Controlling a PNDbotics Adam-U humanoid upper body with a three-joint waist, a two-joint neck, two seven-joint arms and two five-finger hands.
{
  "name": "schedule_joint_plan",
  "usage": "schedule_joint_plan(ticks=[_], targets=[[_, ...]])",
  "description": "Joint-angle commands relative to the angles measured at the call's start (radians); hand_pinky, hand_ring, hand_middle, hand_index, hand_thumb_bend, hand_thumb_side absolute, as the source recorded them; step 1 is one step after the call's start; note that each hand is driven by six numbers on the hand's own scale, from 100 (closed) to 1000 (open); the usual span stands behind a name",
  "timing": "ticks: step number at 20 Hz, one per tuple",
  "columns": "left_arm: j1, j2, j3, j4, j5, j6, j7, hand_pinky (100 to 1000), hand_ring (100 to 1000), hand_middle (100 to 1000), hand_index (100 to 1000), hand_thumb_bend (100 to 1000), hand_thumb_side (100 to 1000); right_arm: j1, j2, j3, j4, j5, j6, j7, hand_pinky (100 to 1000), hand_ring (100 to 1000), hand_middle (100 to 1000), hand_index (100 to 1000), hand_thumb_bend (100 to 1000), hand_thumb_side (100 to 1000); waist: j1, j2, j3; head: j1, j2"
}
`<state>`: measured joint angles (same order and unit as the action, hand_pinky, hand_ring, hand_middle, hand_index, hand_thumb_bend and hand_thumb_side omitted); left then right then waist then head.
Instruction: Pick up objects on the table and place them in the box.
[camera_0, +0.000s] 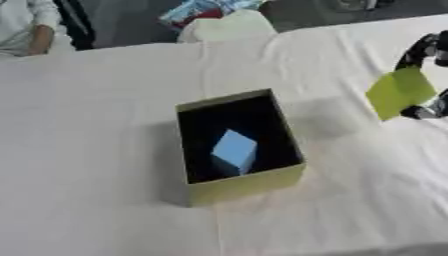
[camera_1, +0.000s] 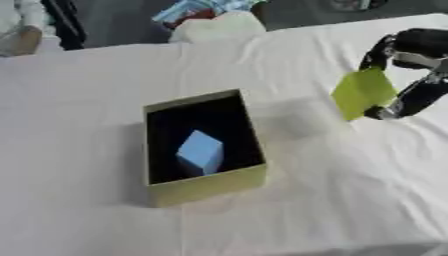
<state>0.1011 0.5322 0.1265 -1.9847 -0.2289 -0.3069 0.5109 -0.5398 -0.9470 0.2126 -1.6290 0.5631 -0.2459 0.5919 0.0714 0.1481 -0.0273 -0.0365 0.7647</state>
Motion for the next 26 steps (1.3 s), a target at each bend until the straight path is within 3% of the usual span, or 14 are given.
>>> schedule_joint_plan(ticks=[1, 7, 14, 24, 25, 26], targets=[[-0.010, 0.023, 0.005, -0.015, 0.005, -0.002, -0.001, 679, 636, 694, 880, 283, 963, -0.032, -0.046, 0.012, -0.098, -0.055, 0.011, 0.035, 772, 644, 502, 649, 349, 230, -0.007, -0.012, 0.003, 0.001, 0.005], [-0.013, 0.024, 0.003, -0.015, 0.008, -0.003, -0.003, 678, 635, 694, 880, 285, 962, -0.114, -0.010, 0.063, -0.192, -0.103, 0.050, 0.092, 762, 633, 499, 644, 313, 255, -0.012, -0.015, 0.008, -0.001, 0.005], [-0.019, 0.022, -0.001, -0.015, 0.014, -0.005, -0.008, 677, 635, 694, 880, 285, 963, -0.255, 0.113, 0.141, -0.215, -0.124, 0.084, 0.159, 751, 620, 494, 636, 257, 293, -0.014, -0.015, 0.012, -0.009, 0.005], [-0.031, 0.017, -0.005, -0.015, 0.024, -0.007, -0.014, 676, 635, 695, 879, 286, 962, -0.383, 0.282, 0.212, -0.052, -0.067, 0.117, 0.186, 743, 609, 487, 629, 191, 344, -0.019, -0.013, 0.024, -0.017, 0.005], [-0.031, 0.017, -0.005, -0.015, 0.025, -0.008, -0.014, 676, 635, 695, 879, 286, 962, -0.391, 0.293, 0.216, -0.036, -0.067, 0.114, 0.187, 743, 609, 487, 629, 176, 426, -0.019, -0.013, 0.024, -0.017, 0.005], [-0.033, 0.017, -0.005, -0.015, 0.026, -0.008, -0.015, 676, 635, 696, 879, 287, 961, -0.399, 0.305, 0.221, -0.023, -0.066, 0.110, 0.189, 743, 609, 488, 629, 185, 353, -0.019, -0.013, 0.026, -0.018, 0.005]])
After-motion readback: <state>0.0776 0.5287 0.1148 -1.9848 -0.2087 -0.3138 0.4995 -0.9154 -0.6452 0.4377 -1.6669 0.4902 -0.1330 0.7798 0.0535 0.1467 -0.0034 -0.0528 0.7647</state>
